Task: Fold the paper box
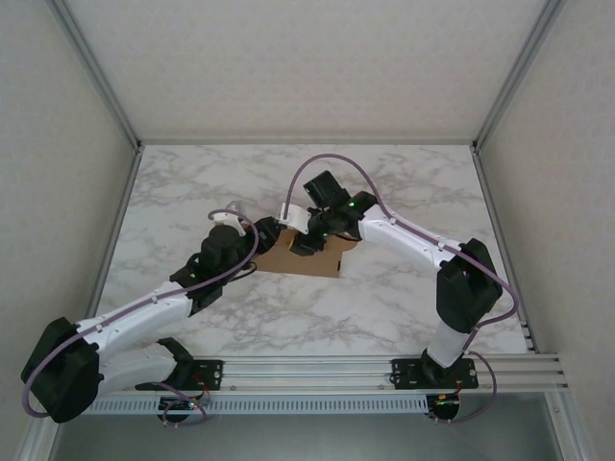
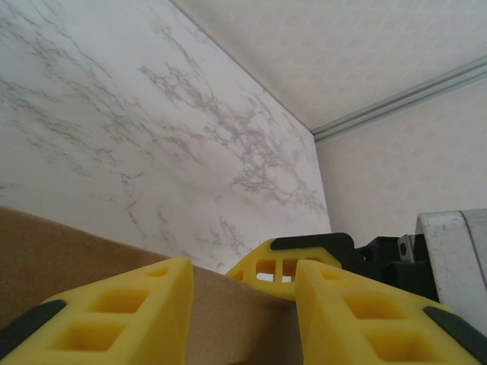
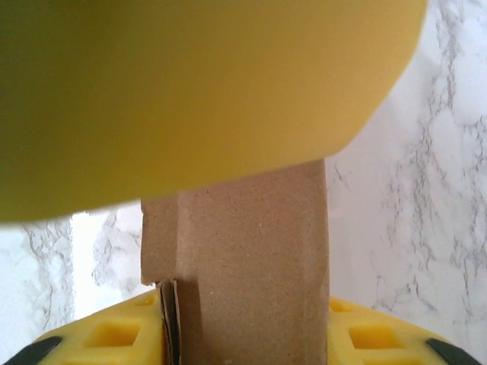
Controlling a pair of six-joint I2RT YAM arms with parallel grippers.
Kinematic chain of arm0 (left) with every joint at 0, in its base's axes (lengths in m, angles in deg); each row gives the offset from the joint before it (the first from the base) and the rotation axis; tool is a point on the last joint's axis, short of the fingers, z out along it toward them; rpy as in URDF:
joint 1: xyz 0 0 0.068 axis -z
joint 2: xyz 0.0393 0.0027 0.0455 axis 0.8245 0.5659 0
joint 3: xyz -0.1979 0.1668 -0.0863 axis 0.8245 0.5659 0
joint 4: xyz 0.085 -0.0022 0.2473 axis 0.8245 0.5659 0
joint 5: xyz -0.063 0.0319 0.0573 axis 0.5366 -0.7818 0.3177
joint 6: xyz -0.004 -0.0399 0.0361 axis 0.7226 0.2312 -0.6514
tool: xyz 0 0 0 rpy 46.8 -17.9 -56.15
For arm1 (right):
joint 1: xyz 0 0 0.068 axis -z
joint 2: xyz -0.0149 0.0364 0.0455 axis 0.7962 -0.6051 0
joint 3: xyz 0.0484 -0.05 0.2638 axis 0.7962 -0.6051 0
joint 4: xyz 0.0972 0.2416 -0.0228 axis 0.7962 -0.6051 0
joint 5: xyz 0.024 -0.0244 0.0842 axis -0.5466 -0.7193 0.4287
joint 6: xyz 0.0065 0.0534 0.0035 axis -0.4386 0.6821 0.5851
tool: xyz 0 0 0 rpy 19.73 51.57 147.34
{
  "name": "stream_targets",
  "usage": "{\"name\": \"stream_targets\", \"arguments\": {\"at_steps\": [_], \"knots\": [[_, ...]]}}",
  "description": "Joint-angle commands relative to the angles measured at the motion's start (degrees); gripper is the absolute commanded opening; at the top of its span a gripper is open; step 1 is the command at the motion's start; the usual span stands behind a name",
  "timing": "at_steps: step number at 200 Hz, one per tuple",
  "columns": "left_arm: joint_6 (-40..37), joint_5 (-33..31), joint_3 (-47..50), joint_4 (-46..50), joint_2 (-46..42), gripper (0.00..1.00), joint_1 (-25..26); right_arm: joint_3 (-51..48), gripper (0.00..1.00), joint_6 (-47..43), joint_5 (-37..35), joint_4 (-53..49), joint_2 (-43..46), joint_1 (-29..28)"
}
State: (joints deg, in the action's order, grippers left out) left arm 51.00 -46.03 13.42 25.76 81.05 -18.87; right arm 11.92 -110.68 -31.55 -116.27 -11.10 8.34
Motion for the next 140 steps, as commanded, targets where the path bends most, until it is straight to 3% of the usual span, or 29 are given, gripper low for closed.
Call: {"name": "stream_targets", "arguments": {"at_steps": [1,35,84,140], "knots": [[-4.0,-1.5,-1.7,9.4,-3.5,0.45,0.4,-0.8,0.34,-1.8,-6.6,-2.5,-0.2,-0.7],[-6.1,-2.3,-2.9,16.5,-8.8,0.49,-2.9,-1.0,0.35,-2.8,-7.2,-3.0,0.0,-0.7],[-9.5,4.3,-5.7,23.7,-14.3,0.53,-13.4,-1.5,0.35,-2.5,-7.4,-2.4,-0.1,-0.7],[-9.1,10.8,-1.5,21.4,-12.6,0.49,-22.8,-1.6,0.35,-2.8,-7.0,-2.6,0.0,-0.6]]}}
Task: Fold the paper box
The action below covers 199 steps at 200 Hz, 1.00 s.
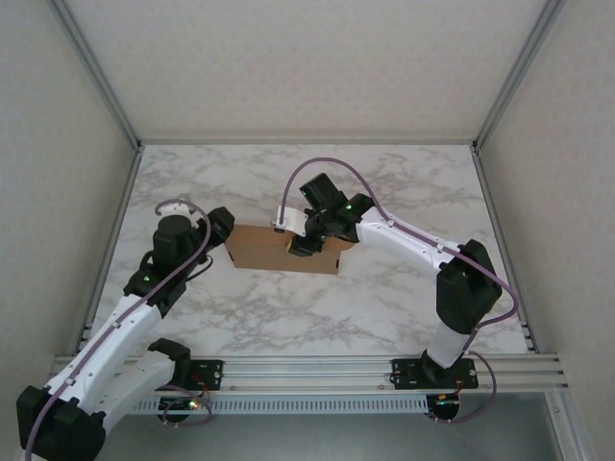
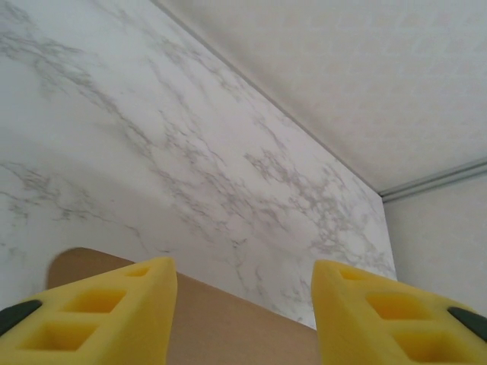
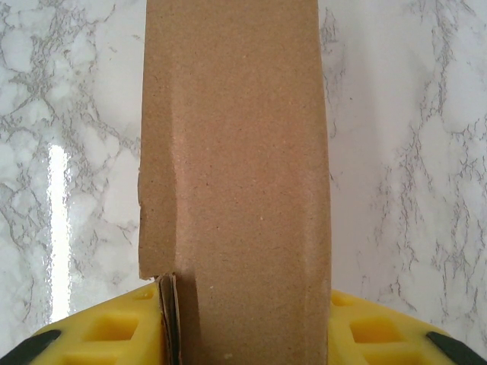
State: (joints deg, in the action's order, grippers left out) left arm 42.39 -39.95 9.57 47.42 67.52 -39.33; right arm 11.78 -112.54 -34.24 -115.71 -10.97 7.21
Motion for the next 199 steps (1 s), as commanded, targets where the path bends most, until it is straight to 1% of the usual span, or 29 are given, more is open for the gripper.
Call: {"name": "stream_targets", "arguments": {"at_steps": [1,33,63,78,94,111,132,168,184,199], "knots": [[-0.4,4.8,2.5,-0.5,1.0,0.49,-2.4,-1.4,0.35,-0.9,-4.3,-3.2,-0.1,0.5],[0.2,7.3,5.1,-4.3,3.6,0.49,-4.4,-1.7,0.35,-0.9,-4.0,-3.4,0.0,0.5],[1.2,8.5,6.9,-6.5,4.7,0.49,-5.0,-1.9,0.34,-0.9,-3.4,-3.3,0.0,0.5],[2.6,10.2,8.6,-8.5,5.1,0.49,-5.1,-1.8,0.34,-0.8,-3.3,-3.4,-0.2,0.5],[4.6,13.4,11.0,-12.9,5.1,0.50,-5.2,-1.6,0.35,-0.9,-3.2,-3.5,-0.5,0.4],[8.3,17.4,14.3,-19.2,4.9,0.50,-5.2,-1.6,0.35,-1.0,-3.4,-3.2,-0.7,0.3],[11.3,19.2,16.8,-23.1,4.8,0.50,-5.2,-1.5,0.35,-1.2,-3.8,-3.1,-0.8,0.1],[11.8,19.9,17.6,-22.5,4.1,0.50,-5.2,-0.8,0.37,-1.5,-5.1,-3.2,-1.2,0.1],[11.1,18.5,16.6,-20.3,2.6,0.50,-5.2,-0.6,0.39,-1.5,-5.8,-3.4,-1.5,0.1],[9.1,16.5,14.1,-16.1,1.6,0.50,-5.2,-0.1,0.41,-1.3,-6.2,-4.0,-1.7,0.1]]}}
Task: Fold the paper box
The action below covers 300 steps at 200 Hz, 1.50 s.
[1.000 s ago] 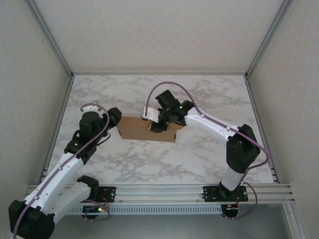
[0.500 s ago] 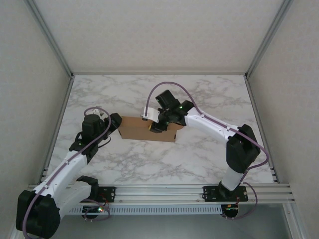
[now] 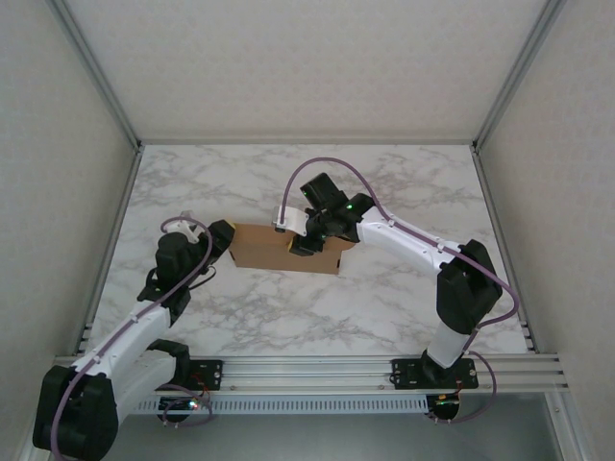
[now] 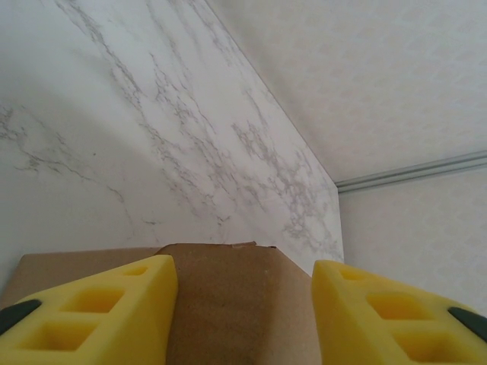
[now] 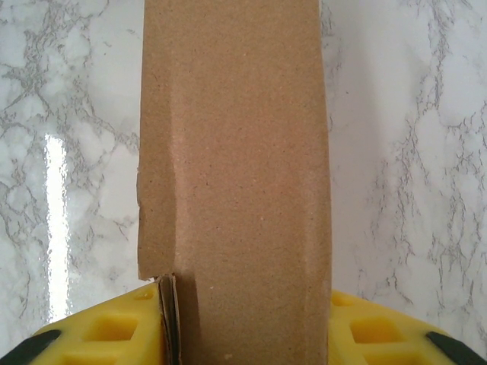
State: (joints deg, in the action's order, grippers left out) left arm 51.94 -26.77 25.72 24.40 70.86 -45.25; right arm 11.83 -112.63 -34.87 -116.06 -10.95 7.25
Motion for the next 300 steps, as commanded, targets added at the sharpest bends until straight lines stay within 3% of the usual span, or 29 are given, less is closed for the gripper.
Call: {"name": "stream_targets", "arguments": {"at_steps": [1,67,107,127,174,204,227,257,281,300], "knots": [[-0.6,3.1,-2.2,7.3,-1.8,0.50,0.7,-0.2,0.41,-1.3,-5.6,-3.6,-1.8,0.1],[-14.0,-11.7,-14.9,27.6,-4.8,0.62,-0.2,0.2,0.57,1.9,-8.2,-0.1,1.0,0.7],[-19.7,-16.4,-19.8,31.4,-4.8,0.67,-0.2,0.0,0.71,5.5,-3.8,3.1,4.7,2.0],[-22.4,-17.1,-21.0,31.5,-4.9,0.67,-0.2,0.3,0.73,6.7,-2.5,3.8,6.3,2.5],[-28.2,-17.2,-22.4,31.4,-4.9,0.69,0.0,0.1,0.70,11.1,0.3,5.6,11.7,5.6],[-27.7,-19.0,-21.4,29.8,-4.3,0.70,0.0,-2.6,0.69,8.4,0.5,4.2,16.1,5.8],[-28.1,-18.6,-21.4,28.7,-3.2,0.69,0.0,-2.1,0.66,8.6,-2.8,1.2,17.0,6.0],[-35.9,-16.6,-20.1,24.4,-3.9,0.68,0.4,-2.4,0.58,12.4,-7.4,-2.0,20.0,5.9],[-36.8,-15.9,-18.0,16.7,-4.9,0.67,0.5,-3.3,0.50,16.6,-10.9,-4.5,23.2,5.9],[-43.0,-13.2,-19.1,16.3,-4.8,0.66,0.5,-5.4,0.48,18.9,-12.5,-5.9,26.1,5.9]]}}
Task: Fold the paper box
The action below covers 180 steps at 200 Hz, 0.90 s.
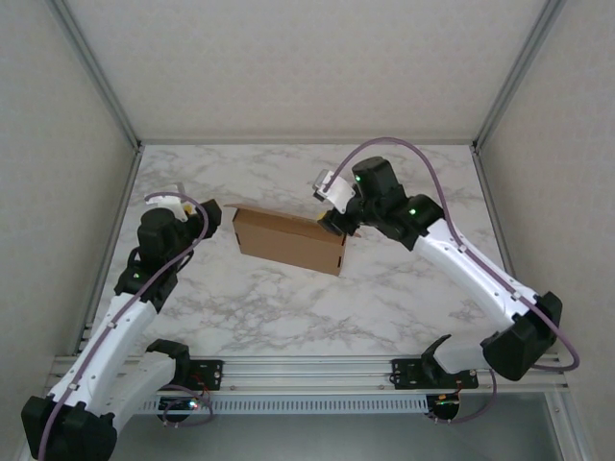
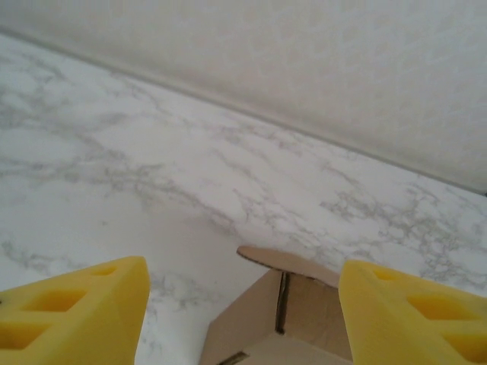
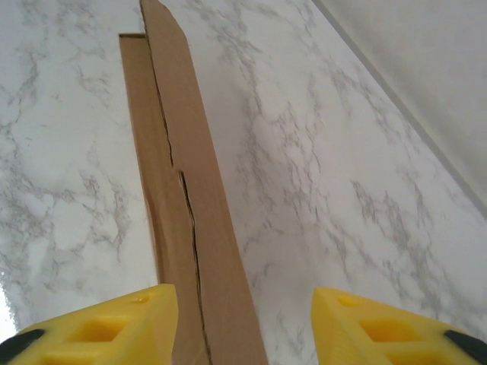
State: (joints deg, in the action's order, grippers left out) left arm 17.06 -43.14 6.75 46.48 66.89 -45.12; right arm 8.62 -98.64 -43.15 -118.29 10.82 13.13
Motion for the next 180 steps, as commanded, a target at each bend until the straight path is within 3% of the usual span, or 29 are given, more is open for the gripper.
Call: {"name": "stream_targets", "arguments": {"at_steps": [1,53,72,98,113,153,180], "knots": [[-8.5,3.3,-0.2,-5.6,-0.8,0.66,0.4,-2.3,0.48,4.9,-4.4,-3.7,4.5,0.0],[-25.7,4.3,-3.2,0.6,0.1,0.68,1.4,-7.7,0.45,3.4,-11.2,-6.4,8.1,-0.5],[-30.6,5.3,-5.1,3.6,1.3,0.61,1.4,-9.2,0.42,6.1,-12.3,-5.0,9.8,-0.6],[-43.1,6.9,-9.8,12.0,4.5,0.63,1.4,-11.9,0.40,11.3,-12.0,-2.8,13.2,-0.9],[-49.9,8.0,-9.1,12.2,4.9,0.62,1.3,-12.4,0.43,13.6,-11.4,-3.0,14.9,-1.5],[-60.9,21.1,-4.3,2.9,5.0,0.65,-5.1,-15.9,0.43,15.9,-7.1,-0.5,22.3,-2.2],[-70.6,27.1,-6.0,7.4,9.3,0.66,-7.9,-16.8,0.43,16.8,-4.7,-0.9,24.9,-2.5]]}}
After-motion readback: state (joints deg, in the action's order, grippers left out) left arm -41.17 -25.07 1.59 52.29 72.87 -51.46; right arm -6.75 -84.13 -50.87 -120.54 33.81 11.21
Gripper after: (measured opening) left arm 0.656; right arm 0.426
